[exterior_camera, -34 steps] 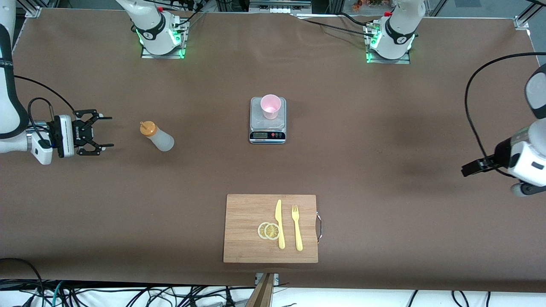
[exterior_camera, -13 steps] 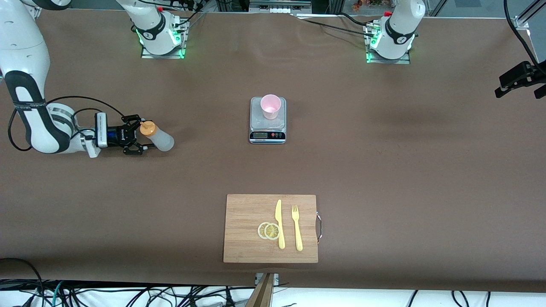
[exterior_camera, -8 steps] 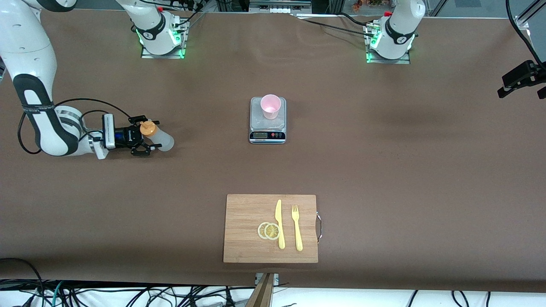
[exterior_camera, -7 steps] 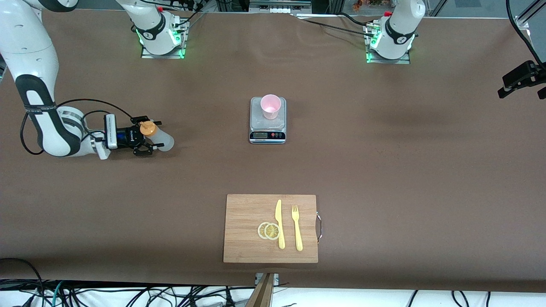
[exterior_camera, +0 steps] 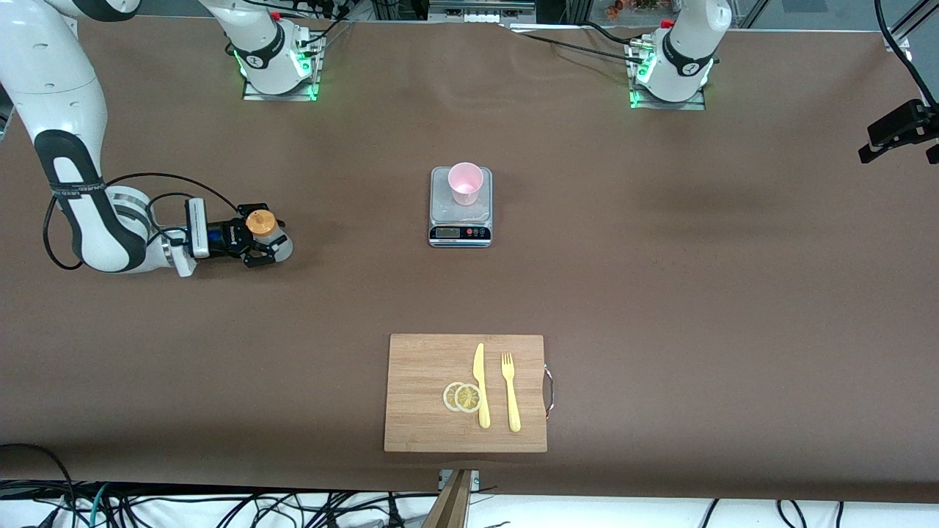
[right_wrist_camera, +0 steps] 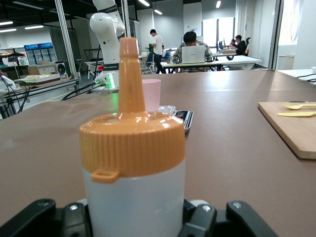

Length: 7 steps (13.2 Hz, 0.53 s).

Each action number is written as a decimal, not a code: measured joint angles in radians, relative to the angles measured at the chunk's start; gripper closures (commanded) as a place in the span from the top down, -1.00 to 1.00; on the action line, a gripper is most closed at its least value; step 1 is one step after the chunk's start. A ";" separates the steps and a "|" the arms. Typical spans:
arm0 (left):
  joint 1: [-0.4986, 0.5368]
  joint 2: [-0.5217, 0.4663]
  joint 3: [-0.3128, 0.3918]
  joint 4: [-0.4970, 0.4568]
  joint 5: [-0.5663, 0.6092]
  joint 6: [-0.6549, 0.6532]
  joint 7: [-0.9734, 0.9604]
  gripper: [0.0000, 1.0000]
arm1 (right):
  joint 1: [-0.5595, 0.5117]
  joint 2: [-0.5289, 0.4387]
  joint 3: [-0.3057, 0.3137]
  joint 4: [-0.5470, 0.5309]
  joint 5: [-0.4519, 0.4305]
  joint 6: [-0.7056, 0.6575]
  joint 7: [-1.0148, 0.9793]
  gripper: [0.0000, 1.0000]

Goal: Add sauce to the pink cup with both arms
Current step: 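Withdraw the left gripper while the right gripper grasps the sauce bottle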

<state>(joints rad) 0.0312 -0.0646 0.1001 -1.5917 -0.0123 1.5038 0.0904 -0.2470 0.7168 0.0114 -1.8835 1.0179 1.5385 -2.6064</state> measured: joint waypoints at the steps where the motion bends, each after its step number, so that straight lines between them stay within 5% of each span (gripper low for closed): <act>1: 0.001 0.000 0.001 0.000 0.000 -0.007 0.000 1.00 | 0.010 -0.002 0.000 0.022 0.000 0.002 0.014 -1.00; 7: 0.001 -0.005 -0.030 -0.001 0.000 -0.039 -0.005 1.00 | 0.100 -0.134 -0.001 0.093 -0.066 0.155 0.333 -1.00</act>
<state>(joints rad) 0.0326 -0.0693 0.0697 -1.5926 -0.0123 1.4649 0.0852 -0.1470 0.5825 0.0107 -1.7900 0.9519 1.6939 -2.2733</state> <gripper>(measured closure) 0.000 0.784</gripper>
